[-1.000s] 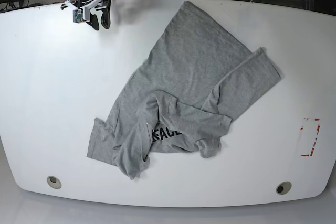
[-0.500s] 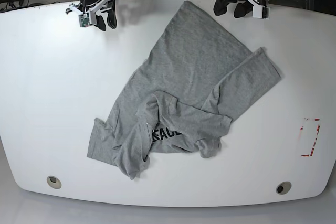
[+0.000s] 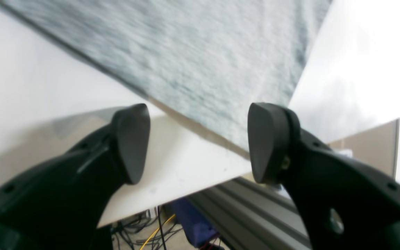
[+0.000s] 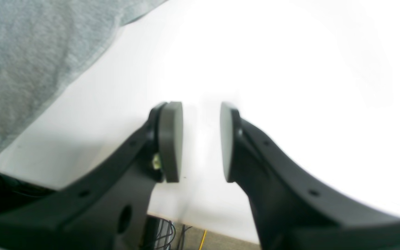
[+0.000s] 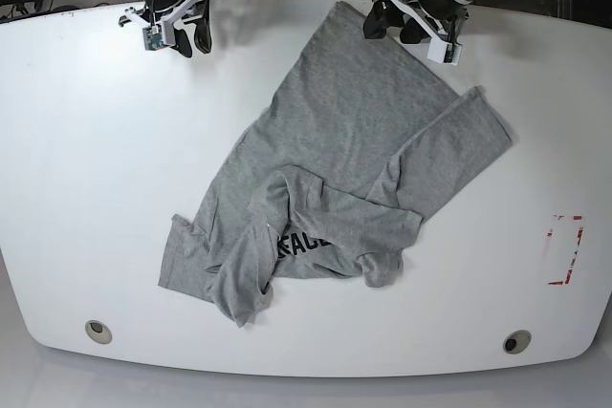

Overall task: Fold the T-shirt properly
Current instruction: 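Lower both grippers toward the grey T-shirt's edge, then grasp the shirt edge with the left gripper and drag it outward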

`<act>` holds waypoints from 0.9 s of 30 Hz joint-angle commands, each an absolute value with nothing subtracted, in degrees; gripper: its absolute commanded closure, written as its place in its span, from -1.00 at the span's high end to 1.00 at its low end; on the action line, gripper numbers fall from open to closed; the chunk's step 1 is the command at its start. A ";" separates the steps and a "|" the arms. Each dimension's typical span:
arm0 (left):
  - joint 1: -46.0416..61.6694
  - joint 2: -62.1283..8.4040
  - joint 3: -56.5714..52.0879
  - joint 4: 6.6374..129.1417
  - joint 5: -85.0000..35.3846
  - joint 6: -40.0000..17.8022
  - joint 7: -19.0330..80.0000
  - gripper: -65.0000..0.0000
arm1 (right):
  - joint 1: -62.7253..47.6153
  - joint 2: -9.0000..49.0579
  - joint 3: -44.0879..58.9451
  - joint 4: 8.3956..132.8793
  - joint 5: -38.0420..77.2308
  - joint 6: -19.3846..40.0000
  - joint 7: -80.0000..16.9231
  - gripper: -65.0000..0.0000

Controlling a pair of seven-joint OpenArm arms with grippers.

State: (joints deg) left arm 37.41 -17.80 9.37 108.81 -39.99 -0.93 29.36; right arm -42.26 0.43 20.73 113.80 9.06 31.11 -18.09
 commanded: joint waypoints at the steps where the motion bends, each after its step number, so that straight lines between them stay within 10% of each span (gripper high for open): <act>1: 37.67 -17.98 9.19 109.32 -40.31 -1.19 31.25 0.26 | -42.68 0.66 20.97 114.77 9.63 31.16 -16.75 -0.47; 22: 31.08 -15.96 16.31 107.38 -40.31 -1.19 34.33 0.25 | -41.01 0.40 20.88 114.59 9.63 30.99 -16.84 -0.47; 27: 30.73 -15.96 16.40 106.95 -39.96 -1.27 34.33 -0.24 | -41.10 0.40 21.05 114.51 9.63 30.99 -16.84 -0.47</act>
